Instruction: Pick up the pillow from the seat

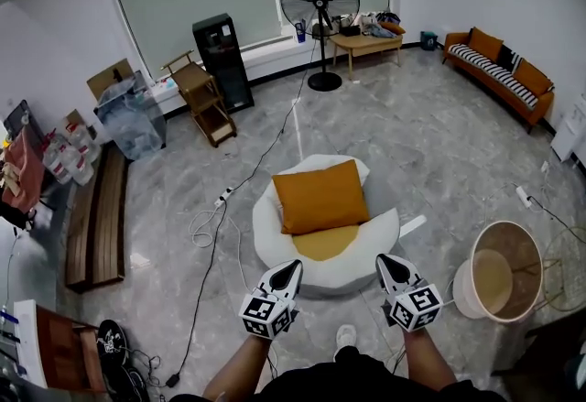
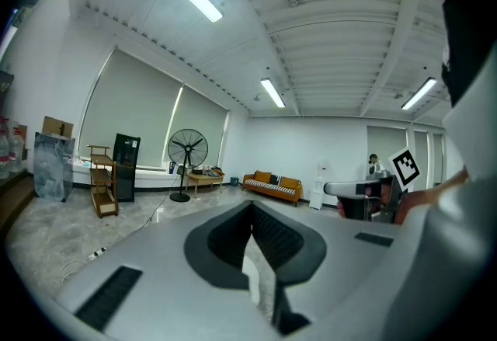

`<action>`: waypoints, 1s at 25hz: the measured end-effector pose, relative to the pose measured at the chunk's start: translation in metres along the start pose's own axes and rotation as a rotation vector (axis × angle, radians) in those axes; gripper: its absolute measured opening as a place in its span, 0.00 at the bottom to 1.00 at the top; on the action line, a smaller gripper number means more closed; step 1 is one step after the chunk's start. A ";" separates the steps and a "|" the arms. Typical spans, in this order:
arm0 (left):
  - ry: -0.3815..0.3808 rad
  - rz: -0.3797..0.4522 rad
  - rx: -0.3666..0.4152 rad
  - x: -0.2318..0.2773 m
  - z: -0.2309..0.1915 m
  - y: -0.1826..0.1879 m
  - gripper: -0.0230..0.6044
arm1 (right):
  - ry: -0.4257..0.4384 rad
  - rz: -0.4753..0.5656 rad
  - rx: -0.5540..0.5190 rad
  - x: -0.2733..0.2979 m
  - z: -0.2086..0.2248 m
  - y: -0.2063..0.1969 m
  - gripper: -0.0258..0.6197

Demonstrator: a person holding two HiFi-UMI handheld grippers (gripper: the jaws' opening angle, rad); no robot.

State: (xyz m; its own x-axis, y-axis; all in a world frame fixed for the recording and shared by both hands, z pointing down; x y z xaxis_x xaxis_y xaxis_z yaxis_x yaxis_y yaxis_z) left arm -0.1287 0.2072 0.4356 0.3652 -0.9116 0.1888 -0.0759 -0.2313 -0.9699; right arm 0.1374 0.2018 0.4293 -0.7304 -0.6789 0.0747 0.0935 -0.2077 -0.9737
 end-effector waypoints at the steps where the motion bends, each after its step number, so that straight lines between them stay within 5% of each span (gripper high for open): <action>1: 0.006 -0.003 -0.005 0.008 0.000 0.000 0.06 | 0.005 -0.004 0.005 0.004 0.009 0.000 0.05; 14: 0.103 -0.041 -0.028 0.078 0.003 -0.002 0.06 | 0.081 -0.027 0.021 0.039 0.092 0.005 0.05; 25: 0.126 -0.030 -0.043 0.114 -0.006 0.000 0.06 | 0.121 -0.037 0.042 0.077 0.120 0.012 0.05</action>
State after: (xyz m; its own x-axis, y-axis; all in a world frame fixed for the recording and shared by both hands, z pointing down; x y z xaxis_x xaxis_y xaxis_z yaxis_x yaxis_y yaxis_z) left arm -0.0930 0.1008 0.4580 0.2484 -0.9390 0.2378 -0.1076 -0.2707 -0.9566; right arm 0.1631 0.0623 0.4496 -0.8096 -0.5812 0.0815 0.0913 -0.2618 -0.9608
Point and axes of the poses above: the fingertips, and each gripper's own axes: x forward along the fingers, z to its right, y out of its top, the point moved 6 cm from there along -x, backward along the fingers, and after that the axes turned 13 degrees about y, right-handed, at the moved point
